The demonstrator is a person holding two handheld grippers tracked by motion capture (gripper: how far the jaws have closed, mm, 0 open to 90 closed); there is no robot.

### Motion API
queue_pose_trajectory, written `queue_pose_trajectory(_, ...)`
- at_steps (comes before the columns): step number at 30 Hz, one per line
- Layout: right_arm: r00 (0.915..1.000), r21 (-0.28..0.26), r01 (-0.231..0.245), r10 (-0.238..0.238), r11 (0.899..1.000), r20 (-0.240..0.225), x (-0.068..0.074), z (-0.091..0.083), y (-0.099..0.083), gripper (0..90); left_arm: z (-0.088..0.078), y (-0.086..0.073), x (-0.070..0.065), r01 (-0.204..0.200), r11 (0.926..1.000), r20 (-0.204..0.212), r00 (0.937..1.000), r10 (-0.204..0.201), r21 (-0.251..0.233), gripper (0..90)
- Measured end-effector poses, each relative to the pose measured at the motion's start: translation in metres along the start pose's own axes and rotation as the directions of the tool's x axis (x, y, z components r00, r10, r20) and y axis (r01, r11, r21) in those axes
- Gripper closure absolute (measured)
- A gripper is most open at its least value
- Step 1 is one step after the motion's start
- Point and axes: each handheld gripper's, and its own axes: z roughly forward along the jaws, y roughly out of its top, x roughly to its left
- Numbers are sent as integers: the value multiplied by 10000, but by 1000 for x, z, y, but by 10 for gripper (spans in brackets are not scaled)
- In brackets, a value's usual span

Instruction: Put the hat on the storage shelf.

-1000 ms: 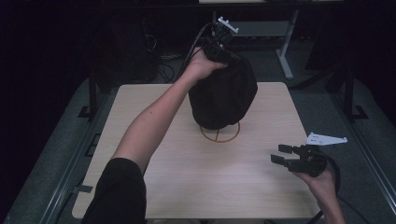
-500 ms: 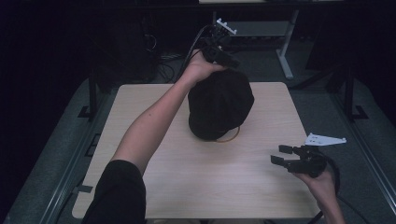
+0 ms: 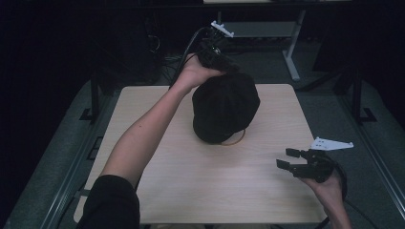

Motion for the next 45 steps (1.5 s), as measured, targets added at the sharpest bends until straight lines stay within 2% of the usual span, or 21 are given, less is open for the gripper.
queue_pose_trajectory(13, 9998, 228, 136, -140, 9996, 170, 2, 6, 0, 270, -20, -20, 2, 315, 9986, 58, 9995, -313, -414, 543)
queue_pose_trajectory(24, 9995, 183, 118, -123, 9998, 304, 2, 6, -1, 257, -33, -39, -2, 616, 9955, 150, 9980, -606, -715, 508)
queue_pose_trajectory(31, 9993, 215, 91, -98, 9997, 364, 3, 7, -1, 256, -42, -48, 1, 704, 9942, 97, 9975, -698, -816, 497)
queue_pose_trajectory(40, 9981, 468, 300, -324, 9985, 522, 5, 10, -3, 256, -53, -58, 1, 673, 9937, 48, 9977, -671, -896, 466)
queue_pose_trajectory(45, 9978, 423, 356, -379, 9985, 552, 5, 9, -4, 256, -58, -64, -1, 728, 9919, 48, 9973, -727, -1036, 459)
